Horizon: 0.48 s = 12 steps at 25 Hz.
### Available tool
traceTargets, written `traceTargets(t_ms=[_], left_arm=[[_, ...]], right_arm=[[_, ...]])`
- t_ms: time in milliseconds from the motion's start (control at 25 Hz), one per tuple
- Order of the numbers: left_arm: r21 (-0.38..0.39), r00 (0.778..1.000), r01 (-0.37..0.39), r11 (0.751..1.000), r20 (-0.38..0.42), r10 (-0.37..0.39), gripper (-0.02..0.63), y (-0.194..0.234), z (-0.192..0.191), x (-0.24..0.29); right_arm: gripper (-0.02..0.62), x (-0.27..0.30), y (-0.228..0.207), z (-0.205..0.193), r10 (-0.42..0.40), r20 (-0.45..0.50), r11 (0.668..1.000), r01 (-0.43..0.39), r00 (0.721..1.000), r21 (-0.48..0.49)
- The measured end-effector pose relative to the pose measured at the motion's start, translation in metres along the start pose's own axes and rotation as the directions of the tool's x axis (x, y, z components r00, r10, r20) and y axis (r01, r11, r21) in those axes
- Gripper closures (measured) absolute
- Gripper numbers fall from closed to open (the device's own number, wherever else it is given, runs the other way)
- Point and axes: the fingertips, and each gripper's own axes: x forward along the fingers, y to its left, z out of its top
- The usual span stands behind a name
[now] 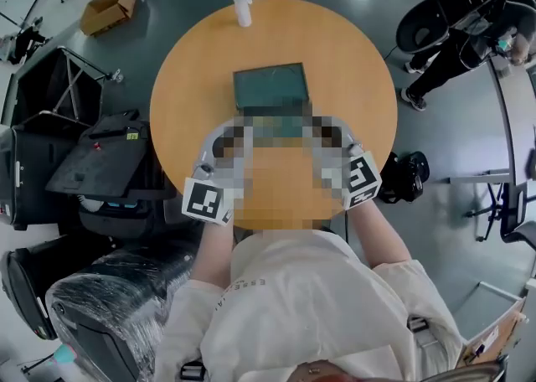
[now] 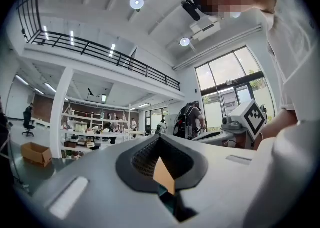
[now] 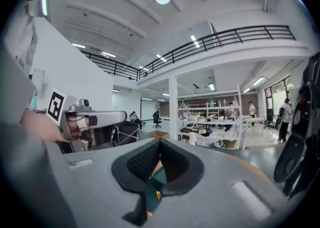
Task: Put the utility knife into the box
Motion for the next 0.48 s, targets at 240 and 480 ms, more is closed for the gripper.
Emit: traceTargets(t_ms=[240, 480], left_arm=[[-0.017, 0.999, -0.049, 0.999, -0.013, 0.049, 0.589, -0.026, -0.015, -0.023], [-0.042, 0.999, -0.015, 0.999, -0.049, 0.013, 0.589, -0.064, -0.033, -0.055]], right_arm=[[0.603, -0.047, 0.01, -0.017, -0.004, 0.007, 1.0, 0.004, 1.0, -0.011], [0.603, -0.07, 0.03, -0.044, 0.006, -0.037, 0.999, -0.004, 0.999, 0.038]])
